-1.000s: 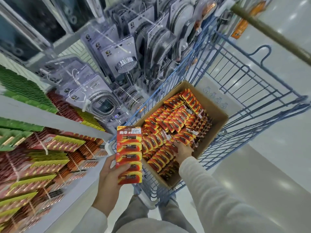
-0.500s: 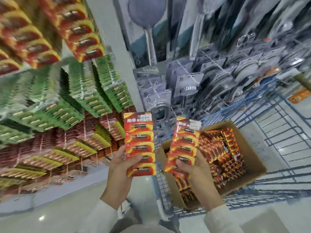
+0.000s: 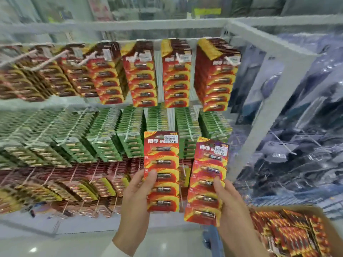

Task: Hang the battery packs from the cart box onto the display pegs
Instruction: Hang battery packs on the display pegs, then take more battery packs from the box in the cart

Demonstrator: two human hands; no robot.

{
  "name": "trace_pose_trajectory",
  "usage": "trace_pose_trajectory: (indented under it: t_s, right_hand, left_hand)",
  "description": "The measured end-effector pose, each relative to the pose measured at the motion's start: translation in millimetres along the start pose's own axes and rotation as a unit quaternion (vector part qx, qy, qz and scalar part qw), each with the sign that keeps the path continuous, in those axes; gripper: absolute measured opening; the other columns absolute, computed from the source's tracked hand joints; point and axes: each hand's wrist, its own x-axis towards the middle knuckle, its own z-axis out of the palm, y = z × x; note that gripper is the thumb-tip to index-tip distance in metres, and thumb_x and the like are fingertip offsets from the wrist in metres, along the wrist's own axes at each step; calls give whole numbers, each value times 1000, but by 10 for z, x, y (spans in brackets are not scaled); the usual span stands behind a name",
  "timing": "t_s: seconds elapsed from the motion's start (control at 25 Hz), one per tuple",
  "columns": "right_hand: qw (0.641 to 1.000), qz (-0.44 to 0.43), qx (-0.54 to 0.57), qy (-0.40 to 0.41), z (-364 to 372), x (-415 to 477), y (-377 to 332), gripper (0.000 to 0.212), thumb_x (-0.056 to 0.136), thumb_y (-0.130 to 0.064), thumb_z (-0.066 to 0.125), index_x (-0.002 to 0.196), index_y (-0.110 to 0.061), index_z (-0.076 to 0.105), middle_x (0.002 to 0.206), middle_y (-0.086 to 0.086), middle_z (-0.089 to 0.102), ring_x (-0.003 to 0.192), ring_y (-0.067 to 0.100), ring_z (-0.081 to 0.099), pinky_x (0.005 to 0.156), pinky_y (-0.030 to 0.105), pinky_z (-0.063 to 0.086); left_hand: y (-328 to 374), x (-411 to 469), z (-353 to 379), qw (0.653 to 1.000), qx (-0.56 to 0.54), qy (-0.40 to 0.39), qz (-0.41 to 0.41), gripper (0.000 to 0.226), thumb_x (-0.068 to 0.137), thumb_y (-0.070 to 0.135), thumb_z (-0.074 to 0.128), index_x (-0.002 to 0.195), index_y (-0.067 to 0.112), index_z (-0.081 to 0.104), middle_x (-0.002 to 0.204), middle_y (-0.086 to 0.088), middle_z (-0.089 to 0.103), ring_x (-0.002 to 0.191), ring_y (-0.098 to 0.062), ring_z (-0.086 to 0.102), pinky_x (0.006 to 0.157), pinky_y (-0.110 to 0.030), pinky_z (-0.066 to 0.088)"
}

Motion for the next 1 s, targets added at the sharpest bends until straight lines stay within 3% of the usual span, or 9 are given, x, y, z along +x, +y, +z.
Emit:
trace_pose_trajectory:
  t_s: [0.08,0.2,0.32,0.6,0.76,1.0]
  right_hand:
    - [1000,11,-2,25,416,132,138,77,66,-44,85,133,-16,60,120,15,74,100,36,74,85,54,58]
    - [999,1,-1,40,942,238,247,82,69,-51,82,141,-20,56,128,12,70,111,37,70,94,60,55]
    - [999,-18,0,30,1296,288,289,97,58,-58,89,142,-23,56,131,10,69,114,36,70,96,63,54]
    - [998,-47,-36,-32,1651,348,156,36,100,-40,56,127,-19,67,113,12,77,97,33,76,93,55,56]
    - [997,-44,-39,-42,1722,391,94,33,101,-37,52,124,-18,68,113,14,76,95,34,76,87,51,58]
    - [998,-17,-47,-47,1710,461,51,37,98,-40,56,126,-18,67,113,15,76,99,37,75,84,49,56]
  left_hand:
    - [278,107,-291,1000,-2,8,17,31,86,31,70,111,13,72,98,-12,79,79,-29,77,56,-38,62]
    - [569,241,-641,999,-6,21,37,26,93,29,67,114,16,71,100,-10,80,81,-29,78,56,-36,62]
    - [790,322,-848,998,-27,22,49,30,93,32,66,118,16,72,106,-14,79,86,-32,78,63,-40,64]
    - [1243,525,-905,993,-55,22,100,31,95,38,61,107,15,78,104,-20,77,77,-32,76,57,-38,61]
    - [1575,721,-794,986,-51,4,160,35,99,37,60,118,12,74,109,-18,77,86,-32,77,64,-39,62]
    - [1733,944,-681,984,-50,16,172,24,101,35,62,110,23,80,109,-13,79,92,-34,77,72,-42,63]
